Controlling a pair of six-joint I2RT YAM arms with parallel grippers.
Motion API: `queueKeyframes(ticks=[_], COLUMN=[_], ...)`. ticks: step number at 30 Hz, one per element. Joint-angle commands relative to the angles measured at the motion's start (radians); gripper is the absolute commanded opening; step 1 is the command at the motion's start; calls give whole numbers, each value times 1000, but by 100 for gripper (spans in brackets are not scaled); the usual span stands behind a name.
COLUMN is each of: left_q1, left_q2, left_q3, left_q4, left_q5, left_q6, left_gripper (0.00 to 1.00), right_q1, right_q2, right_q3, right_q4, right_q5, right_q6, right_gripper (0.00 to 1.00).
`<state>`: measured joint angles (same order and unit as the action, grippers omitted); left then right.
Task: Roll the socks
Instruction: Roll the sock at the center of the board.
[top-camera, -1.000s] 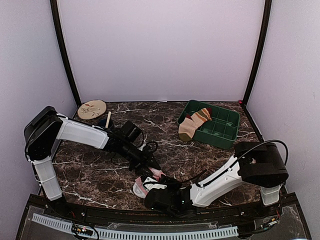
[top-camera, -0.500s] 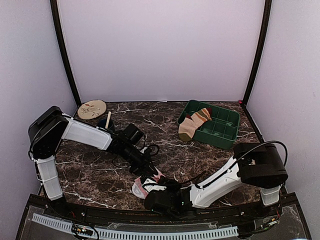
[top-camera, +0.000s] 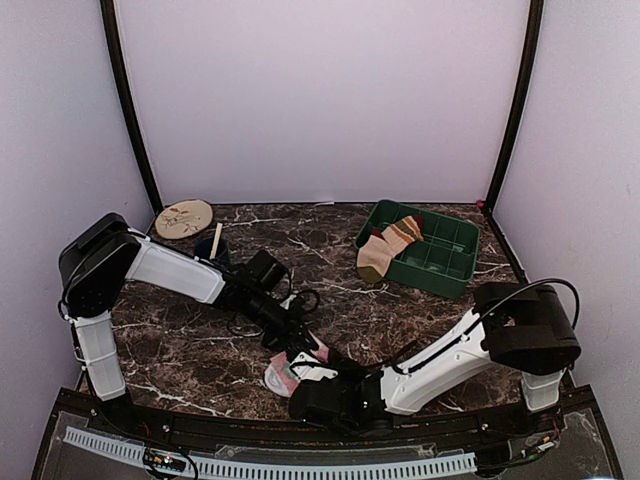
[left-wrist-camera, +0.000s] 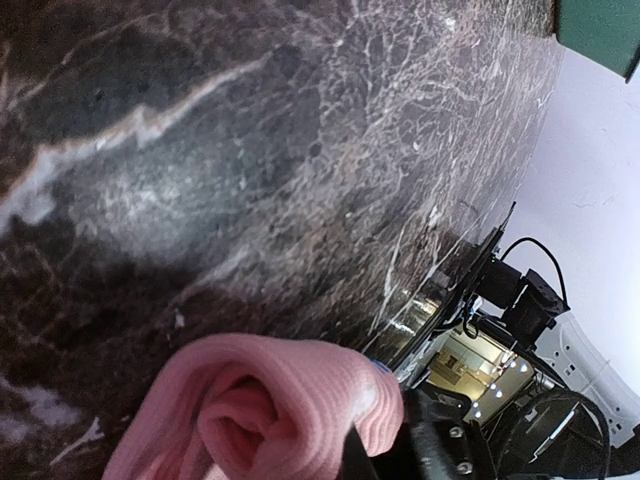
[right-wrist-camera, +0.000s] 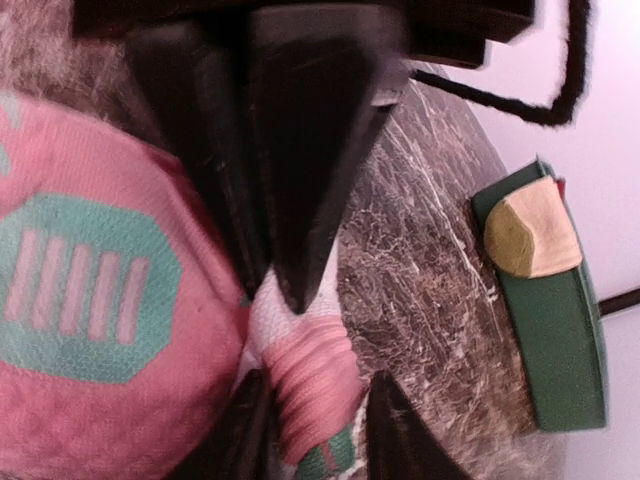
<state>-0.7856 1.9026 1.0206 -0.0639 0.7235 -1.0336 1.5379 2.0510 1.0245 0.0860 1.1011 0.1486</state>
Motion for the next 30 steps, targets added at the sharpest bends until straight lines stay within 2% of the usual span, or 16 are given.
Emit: queueKeyframes(ticks=[1, 3, 5, 17, 24, 30], left_q1=[-8, -15, -22, -44, -50, -60], left_q2=[-25, -36, -44, -48, -54, -67], left_q3=[-70, -93, -108, -144, -194, -255], left_q4=[72, 108, 137, 253, 333, 429], left_q5=[-86, -107, -128, -230, -275, -316], left_q6=[-35, -49, -61, -77, -80, -62], left_gripper=[0, 0, 0, 0, 0, 0], right_q1=[4, 0, -2, -22, -125, -223], right_q2=[-76, -109, -151, -369, -521, -555], right_q3=[15, 5, -9, -124, -267, -326], right_q4=[-137, -159, -169, -147, -11, 110], right_q5=[-45, -74, -102, -215, -410, -582], right_q6=[184, 241, 282, 474, 602, 658], right_gripper=[43, 52, 54, 57, 57, 58])
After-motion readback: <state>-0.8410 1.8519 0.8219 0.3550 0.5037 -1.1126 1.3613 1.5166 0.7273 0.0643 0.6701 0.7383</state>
